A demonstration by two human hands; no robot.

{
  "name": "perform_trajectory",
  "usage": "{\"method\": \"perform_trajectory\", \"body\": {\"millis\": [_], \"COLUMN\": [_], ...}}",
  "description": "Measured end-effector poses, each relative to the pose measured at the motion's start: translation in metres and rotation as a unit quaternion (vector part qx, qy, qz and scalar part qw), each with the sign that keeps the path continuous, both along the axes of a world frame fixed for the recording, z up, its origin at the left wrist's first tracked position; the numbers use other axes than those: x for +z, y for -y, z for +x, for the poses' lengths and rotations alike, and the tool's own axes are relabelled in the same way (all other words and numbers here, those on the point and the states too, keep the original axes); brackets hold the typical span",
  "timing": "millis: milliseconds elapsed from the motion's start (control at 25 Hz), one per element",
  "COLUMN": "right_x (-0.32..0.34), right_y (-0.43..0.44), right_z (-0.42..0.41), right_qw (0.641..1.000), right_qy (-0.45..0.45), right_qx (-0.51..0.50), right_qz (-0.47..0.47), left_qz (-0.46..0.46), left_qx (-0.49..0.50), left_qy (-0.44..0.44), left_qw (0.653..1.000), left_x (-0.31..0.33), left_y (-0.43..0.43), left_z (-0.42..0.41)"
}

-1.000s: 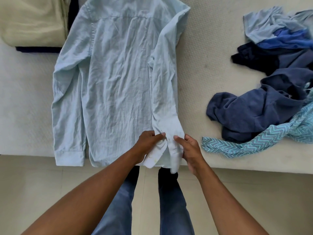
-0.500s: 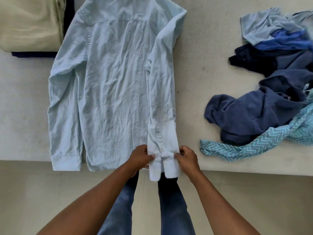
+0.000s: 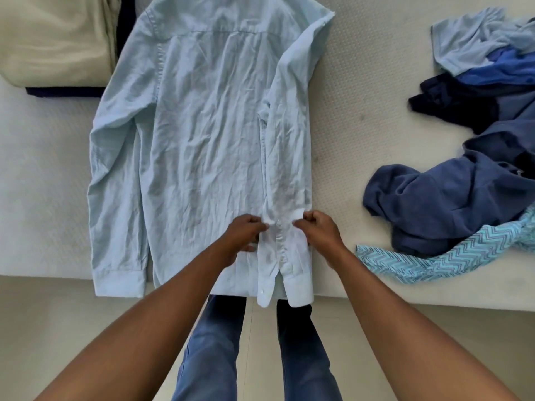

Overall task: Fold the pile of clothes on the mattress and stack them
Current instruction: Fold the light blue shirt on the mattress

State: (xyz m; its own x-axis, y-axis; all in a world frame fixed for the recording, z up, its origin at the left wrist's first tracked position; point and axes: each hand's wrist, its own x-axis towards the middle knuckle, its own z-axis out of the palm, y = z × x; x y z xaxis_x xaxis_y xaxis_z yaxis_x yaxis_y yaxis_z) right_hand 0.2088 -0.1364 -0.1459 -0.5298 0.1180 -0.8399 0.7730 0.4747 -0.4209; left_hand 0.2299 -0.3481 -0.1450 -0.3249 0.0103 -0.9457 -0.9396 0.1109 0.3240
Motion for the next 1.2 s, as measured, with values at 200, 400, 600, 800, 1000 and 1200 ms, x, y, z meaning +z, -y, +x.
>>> {"method": "perform_trajectory", "body": {"millis": [200, 400, 600, 800, 1000, 1200], "right_x": [-0.015, -0.009, -0.010, -0.022, -0.035, -0.034], "right_y": [0.027, 0.049, 0.063, 0.063, 0.060, 0.056], "right_z": [-0.134, -0.265, -0.326, -0.343, -0.337, -0.339], "right_qw": [0.990, 0.960, 0.948, 0.960, 0.964, 0.957], "right_qy": [-0.132, -0.265, -0.298, -0.274, -0.257, -0.283], "right_qx": [0.004, 0.012, 0.077, -0.047, -0.048, -0.062], "right_qz": [0.050, 0.084, 0.077, 0.041, 0.052, 0.031], "left_qz": [-0.047, -0.107, -0.110, -0.087, -0.079, -0.138], "left_qx": [0.026, 0.109, 0.225, 0.317, 0.317, 0.308], "left_qy": [-0.118, -0.190, -0.117, -0.088, -0.090, -0.168], "left_qw": [0.992, 0.970, 0.961, 0.940, 0.941, 0.926], "left_x": [-0.011, -0.029, -0.040, -0.025, -0.024, -0.037], "left_y": [0.009, 0.011, -0.001, 0.014, 0.019, 0.034], "left_z": [-0.106, -0.201, -0.227, -0.246, -0.251, -0.246]}}
